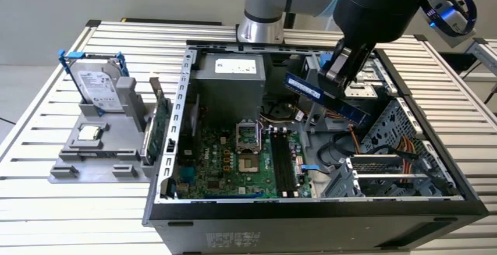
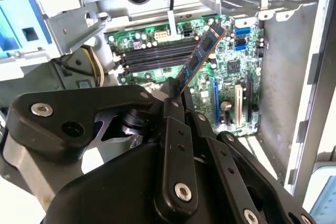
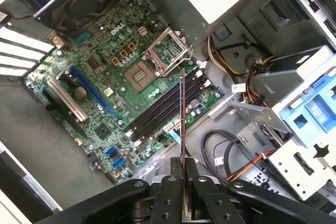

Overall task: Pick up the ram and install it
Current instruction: 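Insert the ram into the slot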

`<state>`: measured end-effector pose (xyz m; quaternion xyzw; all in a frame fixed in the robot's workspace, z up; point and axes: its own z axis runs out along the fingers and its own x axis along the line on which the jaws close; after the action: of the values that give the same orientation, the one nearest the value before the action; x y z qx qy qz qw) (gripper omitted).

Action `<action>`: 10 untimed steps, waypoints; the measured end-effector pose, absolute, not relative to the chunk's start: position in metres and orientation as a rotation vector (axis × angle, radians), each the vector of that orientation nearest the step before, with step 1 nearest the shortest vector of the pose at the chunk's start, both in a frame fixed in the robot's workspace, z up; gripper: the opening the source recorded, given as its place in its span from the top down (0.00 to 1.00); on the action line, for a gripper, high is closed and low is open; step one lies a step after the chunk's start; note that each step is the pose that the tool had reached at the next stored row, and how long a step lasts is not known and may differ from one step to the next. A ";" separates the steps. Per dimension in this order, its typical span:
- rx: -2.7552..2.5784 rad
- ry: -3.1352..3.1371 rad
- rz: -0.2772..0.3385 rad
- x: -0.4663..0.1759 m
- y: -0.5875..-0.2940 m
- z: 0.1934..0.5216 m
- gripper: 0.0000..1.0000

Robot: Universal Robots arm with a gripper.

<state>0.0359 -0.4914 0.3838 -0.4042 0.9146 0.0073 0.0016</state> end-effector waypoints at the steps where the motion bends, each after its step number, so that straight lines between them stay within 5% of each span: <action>1: -1.251 2.878 0.023 0.036 -0.491 0.384 1.00; 10: -1.093 2.941 0.022 0.036 -0.491 0.384 1.00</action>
<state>0.0359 -0.4913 0.3835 -0.3483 0.9373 0.0071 0.0021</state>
